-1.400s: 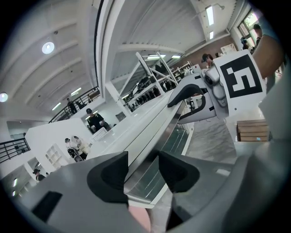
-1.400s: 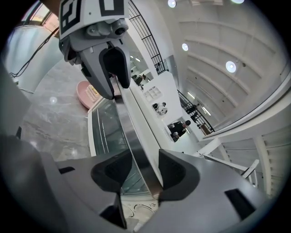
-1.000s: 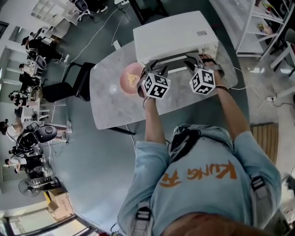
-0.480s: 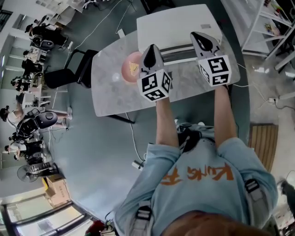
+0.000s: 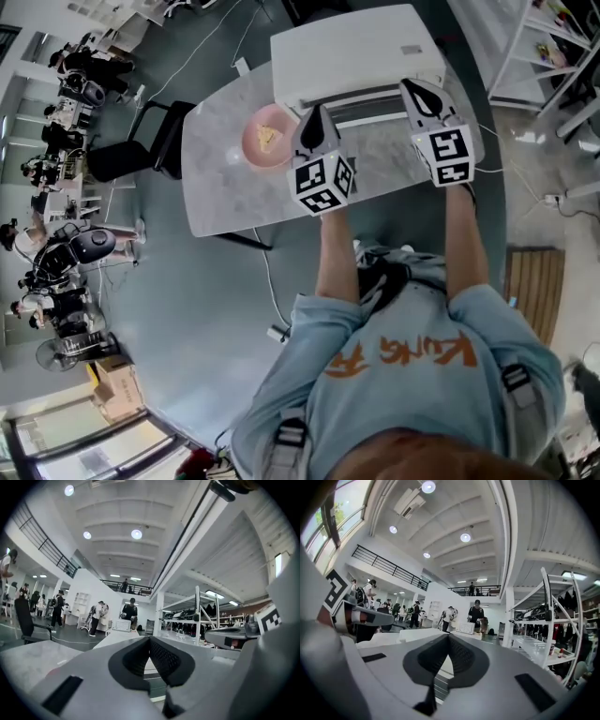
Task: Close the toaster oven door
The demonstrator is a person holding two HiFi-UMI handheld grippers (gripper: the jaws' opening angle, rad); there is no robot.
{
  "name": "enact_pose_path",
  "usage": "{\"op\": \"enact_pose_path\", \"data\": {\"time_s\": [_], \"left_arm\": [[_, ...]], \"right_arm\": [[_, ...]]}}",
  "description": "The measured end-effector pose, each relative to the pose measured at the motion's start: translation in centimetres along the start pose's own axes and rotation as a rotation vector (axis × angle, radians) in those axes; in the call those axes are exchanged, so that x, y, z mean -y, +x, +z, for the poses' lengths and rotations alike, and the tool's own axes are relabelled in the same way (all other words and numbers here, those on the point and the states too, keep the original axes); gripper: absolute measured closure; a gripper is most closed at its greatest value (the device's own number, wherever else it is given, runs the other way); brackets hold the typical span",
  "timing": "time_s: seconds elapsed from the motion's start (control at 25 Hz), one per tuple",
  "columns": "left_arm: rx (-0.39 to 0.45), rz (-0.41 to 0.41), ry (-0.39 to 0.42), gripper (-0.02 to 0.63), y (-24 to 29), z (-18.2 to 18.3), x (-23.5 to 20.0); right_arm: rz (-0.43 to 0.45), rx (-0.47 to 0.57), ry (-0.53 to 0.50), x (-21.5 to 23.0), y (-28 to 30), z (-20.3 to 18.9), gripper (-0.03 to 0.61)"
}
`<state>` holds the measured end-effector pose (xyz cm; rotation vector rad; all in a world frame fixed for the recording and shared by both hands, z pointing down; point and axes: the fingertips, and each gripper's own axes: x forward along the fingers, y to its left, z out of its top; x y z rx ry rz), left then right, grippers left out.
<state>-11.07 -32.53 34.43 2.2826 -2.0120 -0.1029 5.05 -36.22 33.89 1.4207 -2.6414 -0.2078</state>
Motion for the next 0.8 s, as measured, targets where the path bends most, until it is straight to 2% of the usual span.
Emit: {"op": "enact_pose_path", "data": {"time_s": [0.8], "left_arm": [[-0.011, 0.010, 0.045, 0.612, -0.33, -0.31, -0.81]], "right_arm": [[0.007, 0.028, 0.023, 0.76, 0.05, 0.31, 0.581]]}}
